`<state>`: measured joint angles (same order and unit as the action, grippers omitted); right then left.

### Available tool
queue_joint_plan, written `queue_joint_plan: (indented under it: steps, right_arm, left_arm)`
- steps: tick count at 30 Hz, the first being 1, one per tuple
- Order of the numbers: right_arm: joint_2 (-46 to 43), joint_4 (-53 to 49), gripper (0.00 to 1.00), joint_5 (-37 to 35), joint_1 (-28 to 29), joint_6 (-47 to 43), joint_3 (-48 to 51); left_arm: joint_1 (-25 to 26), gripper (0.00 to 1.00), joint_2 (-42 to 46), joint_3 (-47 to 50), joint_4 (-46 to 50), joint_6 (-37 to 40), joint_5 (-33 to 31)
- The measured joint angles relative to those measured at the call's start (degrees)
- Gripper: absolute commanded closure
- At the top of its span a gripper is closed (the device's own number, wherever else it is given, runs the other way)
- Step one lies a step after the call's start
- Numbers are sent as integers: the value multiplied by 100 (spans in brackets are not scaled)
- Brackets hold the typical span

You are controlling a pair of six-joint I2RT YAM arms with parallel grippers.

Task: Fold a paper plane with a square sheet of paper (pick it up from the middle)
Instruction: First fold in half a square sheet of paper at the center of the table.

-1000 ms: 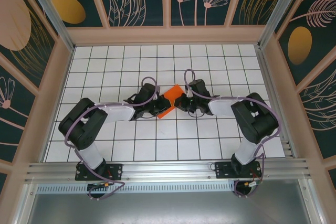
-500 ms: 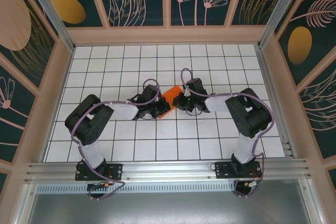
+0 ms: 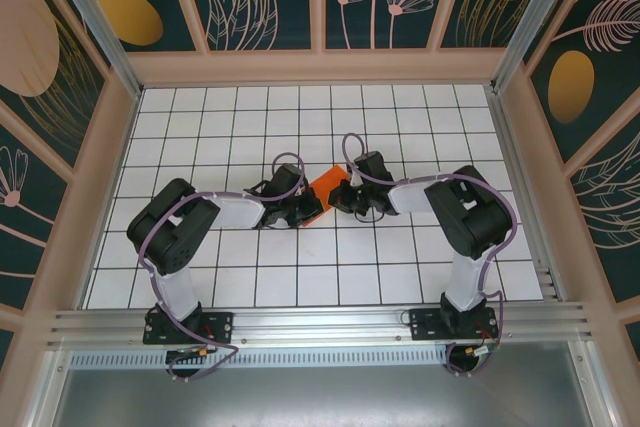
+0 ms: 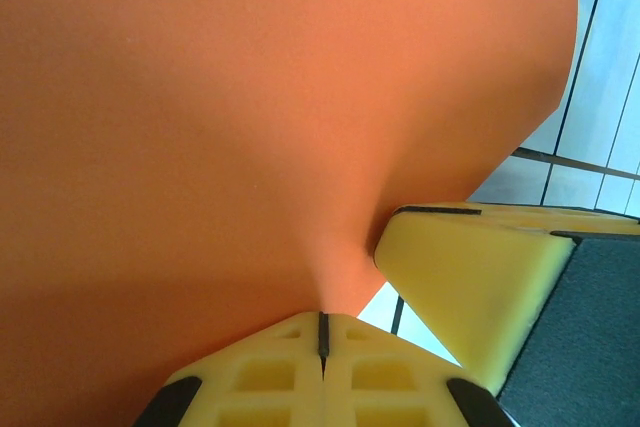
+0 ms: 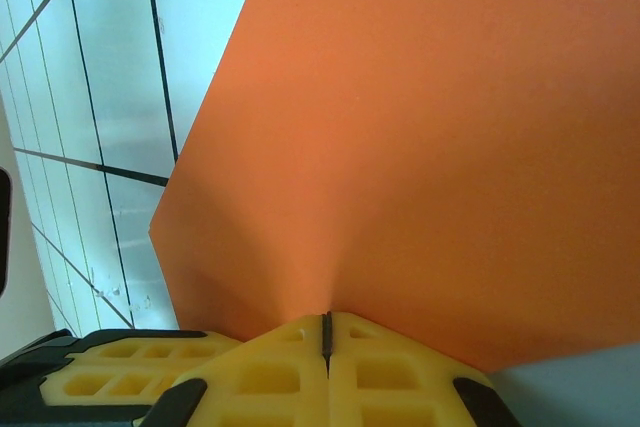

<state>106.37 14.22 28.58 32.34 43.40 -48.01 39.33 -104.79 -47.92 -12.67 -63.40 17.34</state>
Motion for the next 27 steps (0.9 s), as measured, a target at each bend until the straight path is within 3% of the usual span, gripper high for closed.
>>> queue_joint_plan:
  steps: [16, 27]
  right_arm:
    - [26, 2, 100, 61, -74, -153, 0]
    - [118, -52, 100, 293, -1054, -457, -94]
  left_arm:
    - [2, 99, -22, -22, 111, 7, -66]
    - [2, 99, -9, 68, -24, -79, -87]
